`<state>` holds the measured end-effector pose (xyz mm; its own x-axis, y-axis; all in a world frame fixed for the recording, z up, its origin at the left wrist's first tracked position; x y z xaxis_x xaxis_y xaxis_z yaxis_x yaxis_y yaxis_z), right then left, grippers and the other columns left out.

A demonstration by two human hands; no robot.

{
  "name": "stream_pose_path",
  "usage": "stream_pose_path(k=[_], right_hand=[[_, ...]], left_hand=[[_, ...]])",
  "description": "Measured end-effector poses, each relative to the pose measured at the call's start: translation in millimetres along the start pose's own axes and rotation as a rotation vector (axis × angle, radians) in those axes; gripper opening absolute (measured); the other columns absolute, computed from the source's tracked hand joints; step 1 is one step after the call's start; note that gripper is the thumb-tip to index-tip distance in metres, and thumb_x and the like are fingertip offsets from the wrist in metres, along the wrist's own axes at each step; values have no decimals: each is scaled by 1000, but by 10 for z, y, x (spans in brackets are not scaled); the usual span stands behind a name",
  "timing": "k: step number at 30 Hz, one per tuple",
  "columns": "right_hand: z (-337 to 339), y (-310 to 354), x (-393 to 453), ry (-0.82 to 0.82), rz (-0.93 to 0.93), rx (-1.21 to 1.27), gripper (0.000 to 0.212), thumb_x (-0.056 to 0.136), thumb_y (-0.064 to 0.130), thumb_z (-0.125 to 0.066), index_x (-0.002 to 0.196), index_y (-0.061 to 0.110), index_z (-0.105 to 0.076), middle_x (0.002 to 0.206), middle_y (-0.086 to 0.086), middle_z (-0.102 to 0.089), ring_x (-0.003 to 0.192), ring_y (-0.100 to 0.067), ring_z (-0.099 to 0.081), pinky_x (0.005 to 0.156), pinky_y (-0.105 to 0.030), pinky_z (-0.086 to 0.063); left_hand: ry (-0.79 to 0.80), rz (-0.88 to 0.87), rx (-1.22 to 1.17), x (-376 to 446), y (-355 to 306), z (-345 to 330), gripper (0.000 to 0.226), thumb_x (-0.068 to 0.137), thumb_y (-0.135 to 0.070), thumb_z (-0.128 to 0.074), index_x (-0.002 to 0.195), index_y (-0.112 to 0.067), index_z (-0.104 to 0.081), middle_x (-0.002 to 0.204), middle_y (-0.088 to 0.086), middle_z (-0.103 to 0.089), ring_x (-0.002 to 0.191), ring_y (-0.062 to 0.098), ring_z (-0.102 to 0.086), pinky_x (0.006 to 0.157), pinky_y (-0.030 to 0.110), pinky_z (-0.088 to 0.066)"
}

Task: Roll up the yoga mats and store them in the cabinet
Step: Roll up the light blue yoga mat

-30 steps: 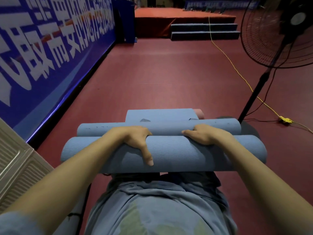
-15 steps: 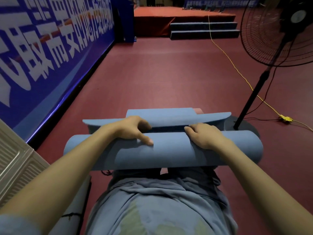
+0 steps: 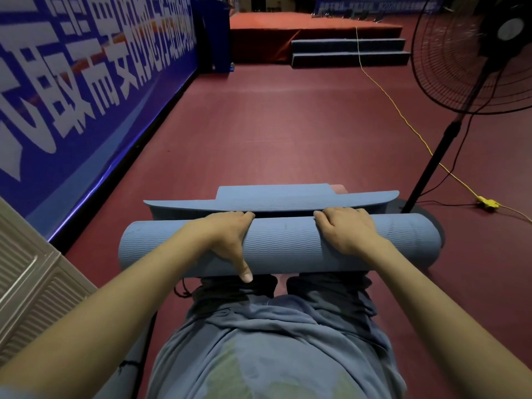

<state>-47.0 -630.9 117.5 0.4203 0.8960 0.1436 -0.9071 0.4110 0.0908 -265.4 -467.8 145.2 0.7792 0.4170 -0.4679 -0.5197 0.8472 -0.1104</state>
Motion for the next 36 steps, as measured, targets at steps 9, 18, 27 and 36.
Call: stream_pose_path(k=[9,18,27,36], right_hand=[[141,-16,34,266,-34,78,52,103,47,-26,85,15,-62,98,-9,-66,86,-27,-58,80,-42,-47],[158,-75,-100,552,-135,185,62,104,57,-24,118,16,-69,125,-8,-64,107,-25,-59,96,-40,-44],[171,10,-175,113,5,22,40,108,39,-20,88,25,-52,106,-2,-69,89,-27,-56,85,-45,-44],[50,73,-180,42,-69,-49,44,107,39,-20,105,24,-61,118,0,-69,108,-27,-59,94,-47,-39]], left_hand=[[-144,-72,144,-92,-51,71,102,28,-82,-83,114,-37,-53,98,-14,-63,89,16,-61,80,38,-56],[122,-92,-159,-164,-83,74,81,34,-59,-97,108,-44,-66,101,-25,-71,93,0,-67,88,33,-59],[-335,-168,-433,-87,311,93,71,58,-53,-95,123,-36,-73,119,-26,-69,112,-7,-62,102,30,-50],[-143,-41,-118,-121,92,329,98,53,-80,-80,135,-28,-65,94,-14,-69,88,11,-64,79,36,-52]])
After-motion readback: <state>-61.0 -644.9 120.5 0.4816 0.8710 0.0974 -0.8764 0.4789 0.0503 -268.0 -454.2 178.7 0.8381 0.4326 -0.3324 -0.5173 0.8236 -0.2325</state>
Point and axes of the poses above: each hand's wrist, its own x-axis towards the middle knuckle, its own z-axis out of the back of the hand, y = z × x, the point moved 2 cm from there along x, towards the middle knuckle
